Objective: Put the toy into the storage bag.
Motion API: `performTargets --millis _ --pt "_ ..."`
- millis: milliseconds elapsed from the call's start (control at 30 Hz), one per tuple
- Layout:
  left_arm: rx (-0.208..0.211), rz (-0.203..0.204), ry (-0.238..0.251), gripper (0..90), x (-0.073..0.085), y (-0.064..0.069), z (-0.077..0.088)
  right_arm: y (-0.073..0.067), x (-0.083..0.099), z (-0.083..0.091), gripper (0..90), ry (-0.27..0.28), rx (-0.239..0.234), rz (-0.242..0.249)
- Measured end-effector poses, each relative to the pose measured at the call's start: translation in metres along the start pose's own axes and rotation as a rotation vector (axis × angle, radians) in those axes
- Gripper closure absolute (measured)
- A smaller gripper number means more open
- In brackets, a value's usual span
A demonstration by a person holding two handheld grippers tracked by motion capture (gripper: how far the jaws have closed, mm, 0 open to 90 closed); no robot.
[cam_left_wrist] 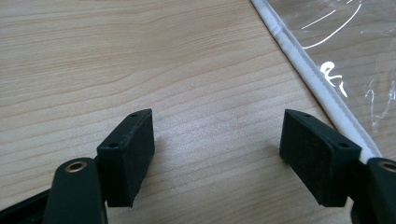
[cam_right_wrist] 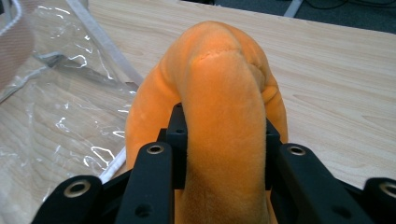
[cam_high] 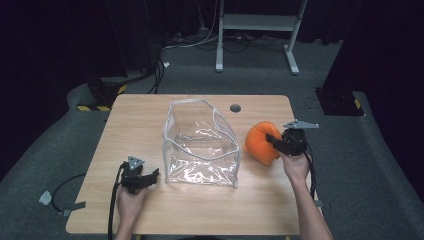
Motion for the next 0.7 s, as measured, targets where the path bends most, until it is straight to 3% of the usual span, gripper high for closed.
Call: performTargets --millis 700 --pt "0.0 0.0 0.0 26.3 0.0 0.0 0.0 -0.006 -0.005 0.017 68.1 0.028 -0.032 0.009"
Point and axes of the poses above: each handheld gripper's, and its own axes: z roughly backward along the jaws, x roughly out of its underside, y roughly to its right, the point moved 9 cm from there along -z, roughly forward along the jaws, and after that the axes turned 10 degrees about z, right-handed, at the moved point
